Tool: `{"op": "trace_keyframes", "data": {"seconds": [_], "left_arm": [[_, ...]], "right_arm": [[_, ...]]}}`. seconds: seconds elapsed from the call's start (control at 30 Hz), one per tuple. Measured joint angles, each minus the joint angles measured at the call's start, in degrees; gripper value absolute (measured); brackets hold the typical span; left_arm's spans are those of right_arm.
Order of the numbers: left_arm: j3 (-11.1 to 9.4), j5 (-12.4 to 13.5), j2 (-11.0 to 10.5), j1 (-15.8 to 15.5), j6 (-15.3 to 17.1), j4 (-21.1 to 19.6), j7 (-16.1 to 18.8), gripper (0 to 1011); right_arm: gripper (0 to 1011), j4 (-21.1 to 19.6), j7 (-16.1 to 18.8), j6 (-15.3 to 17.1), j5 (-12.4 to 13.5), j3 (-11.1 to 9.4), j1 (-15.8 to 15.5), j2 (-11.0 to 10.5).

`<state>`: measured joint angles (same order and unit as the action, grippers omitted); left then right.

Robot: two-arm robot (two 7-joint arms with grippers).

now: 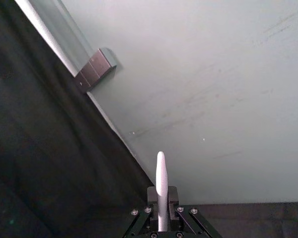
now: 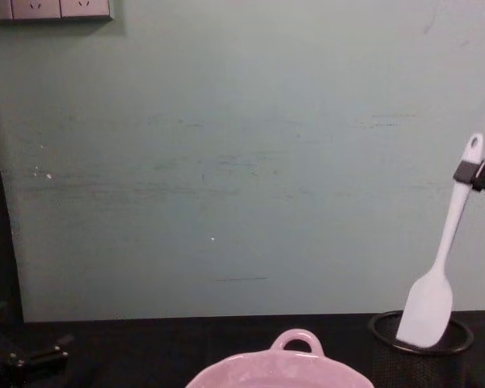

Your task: Use the one hand to pick up the spoon and stir the clear water in the bowl.

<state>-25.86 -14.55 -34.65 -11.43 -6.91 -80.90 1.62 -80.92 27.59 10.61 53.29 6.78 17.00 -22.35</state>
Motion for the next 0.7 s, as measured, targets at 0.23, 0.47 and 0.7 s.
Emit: {"op": "trace_keyframes", "data": {"seconds": [0.23, 0.47, 0.7], "left_arm": [[0.0, 0.0, 0.0, 0.0, 0.0, 0.0, 0.0, 1011], [0.0, 0.0, 0.0, 0.0, 0.0, 0.0, 0.0, 1011], [0.0, 0.0, 0.0, 0.0, 0.0, 0.0, 0.0, 1011]], "right_arm": [[121, 4.6, 3.1, -2.6, -0.5, 2.4, 1.0, -0.2], [121, 8.5, 4.4, -4.3, -0.6, 4.2, 1.8, -0.3], [121, 12.3, 6.3, -5.6, 0.0, 5.6, 3.0, -0.4]]}}
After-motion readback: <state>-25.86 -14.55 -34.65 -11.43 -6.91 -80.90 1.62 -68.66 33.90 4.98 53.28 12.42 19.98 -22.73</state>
